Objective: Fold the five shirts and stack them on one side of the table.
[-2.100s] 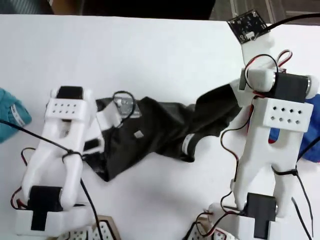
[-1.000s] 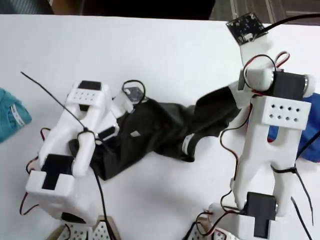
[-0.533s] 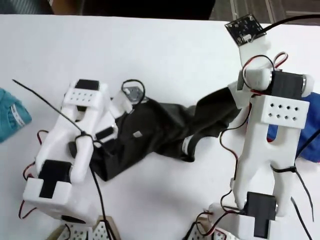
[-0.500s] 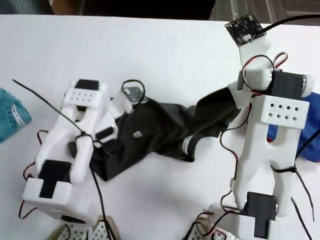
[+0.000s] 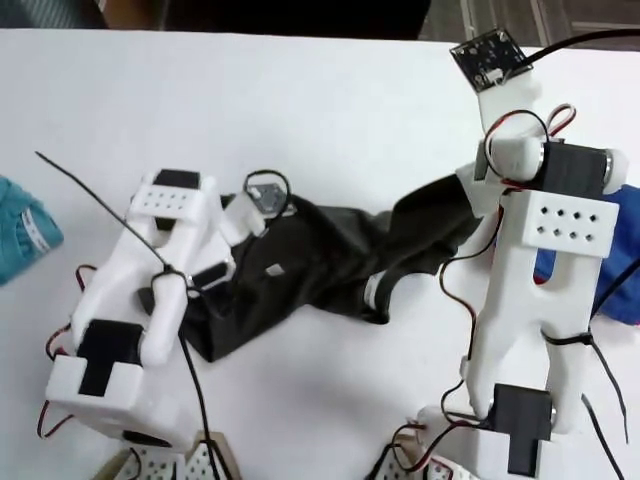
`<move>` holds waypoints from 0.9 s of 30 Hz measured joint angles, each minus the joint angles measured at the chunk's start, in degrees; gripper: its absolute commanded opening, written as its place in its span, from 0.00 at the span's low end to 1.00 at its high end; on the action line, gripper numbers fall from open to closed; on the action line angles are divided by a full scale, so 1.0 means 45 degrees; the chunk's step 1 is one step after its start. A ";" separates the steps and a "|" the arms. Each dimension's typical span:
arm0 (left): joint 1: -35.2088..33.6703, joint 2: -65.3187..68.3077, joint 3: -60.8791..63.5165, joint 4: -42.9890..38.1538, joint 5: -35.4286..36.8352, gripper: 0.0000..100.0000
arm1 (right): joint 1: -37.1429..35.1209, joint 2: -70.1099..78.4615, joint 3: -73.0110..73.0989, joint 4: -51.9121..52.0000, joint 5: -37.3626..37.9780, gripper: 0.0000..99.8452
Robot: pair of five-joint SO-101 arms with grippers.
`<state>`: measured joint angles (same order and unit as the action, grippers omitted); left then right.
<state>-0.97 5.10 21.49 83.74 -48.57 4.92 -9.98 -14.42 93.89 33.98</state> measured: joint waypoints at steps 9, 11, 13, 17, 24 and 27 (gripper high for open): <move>0.0000 -0.0078 -0.3321 0.1778 0.0000 0.03 | 0.0000 -0.0020 -0.0039 -0.1289 -0.0821 0.02; 0.0000 -0.0078 -0.4806 0.2598 0.0039 0.03 | 0.0000 -0.0234 -0.0254 -0.1700 -0.0957 0.02; -0.0098 -0.0078 -0.6388 0.3223 0.0274 0.03 | 0.0000 -0.0684 -0.0410 -0.2168 -0.0957 0.02; -0.0645 -0.0078 -0.9241 0.3731 0.0508 0.03 | 0.0000 -0.1563 -0.0410 -0.3712 -0.0957 0.02; -0.2364 -0.0078 -1.2894 0.3790 0.0645 0.03 | 0.0000 -0.1602 -0.0410 -0.7658 -0.0957 0.02; -0.2852 -0.0078 -1.4222 0.3790 0.1055 0.03 | 0.0000 -0.1328 -0.0410 -0.9377 -0.0957 0.02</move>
<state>-13.80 4.75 -42.51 100.79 -43.82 4.92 -15.96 -16.26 51.69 29.67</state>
